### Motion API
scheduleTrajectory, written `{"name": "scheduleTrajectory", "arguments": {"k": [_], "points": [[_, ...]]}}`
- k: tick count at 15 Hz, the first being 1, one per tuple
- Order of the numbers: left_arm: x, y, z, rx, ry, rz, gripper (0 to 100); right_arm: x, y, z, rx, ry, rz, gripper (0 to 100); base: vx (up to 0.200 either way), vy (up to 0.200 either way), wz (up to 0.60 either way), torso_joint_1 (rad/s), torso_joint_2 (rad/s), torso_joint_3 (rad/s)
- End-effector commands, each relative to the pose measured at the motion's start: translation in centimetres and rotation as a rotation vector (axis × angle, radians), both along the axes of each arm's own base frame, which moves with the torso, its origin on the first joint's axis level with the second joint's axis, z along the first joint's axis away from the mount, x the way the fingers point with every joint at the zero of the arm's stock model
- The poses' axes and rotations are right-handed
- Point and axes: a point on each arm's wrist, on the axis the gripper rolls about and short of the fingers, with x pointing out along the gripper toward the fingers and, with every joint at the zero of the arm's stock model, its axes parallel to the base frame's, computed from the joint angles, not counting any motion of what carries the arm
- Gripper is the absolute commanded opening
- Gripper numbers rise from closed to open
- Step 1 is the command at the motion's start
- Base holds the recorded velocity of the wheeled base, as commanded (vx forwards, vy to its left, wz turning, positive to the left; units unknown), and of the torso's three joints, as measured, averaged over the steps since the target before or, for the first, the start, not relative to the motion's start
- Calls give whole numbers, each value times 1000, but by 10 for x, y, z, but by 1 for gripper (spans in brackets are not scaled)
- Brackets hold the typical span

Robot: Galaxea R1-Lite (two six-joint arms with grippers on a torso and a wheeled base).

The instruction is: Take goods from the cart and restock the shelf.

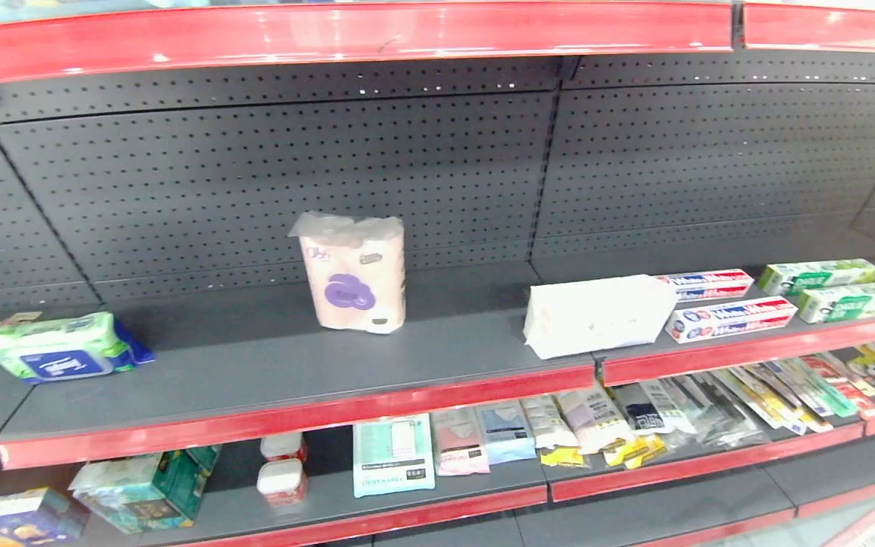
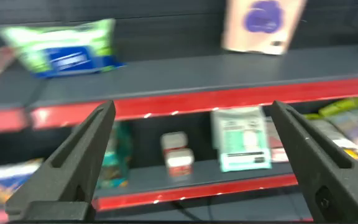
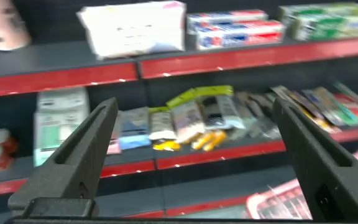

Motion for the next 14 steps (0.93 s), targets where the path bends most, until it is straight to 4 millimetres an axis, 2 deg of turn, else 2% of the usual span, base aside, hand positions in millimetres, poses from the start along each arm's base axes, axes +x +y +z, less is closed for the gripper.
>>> {"name": "scheduleTrajectory", "arguments": {"k": [1,14], "points": [[0,0,0,0,1,3,100,0,0,0,0,1,0,100,0,0,-600,22,12,2],[0,0,0,0,1,1,100,0,0,0,0,-1,2,100,0,0,-600,3,2,2]]}}
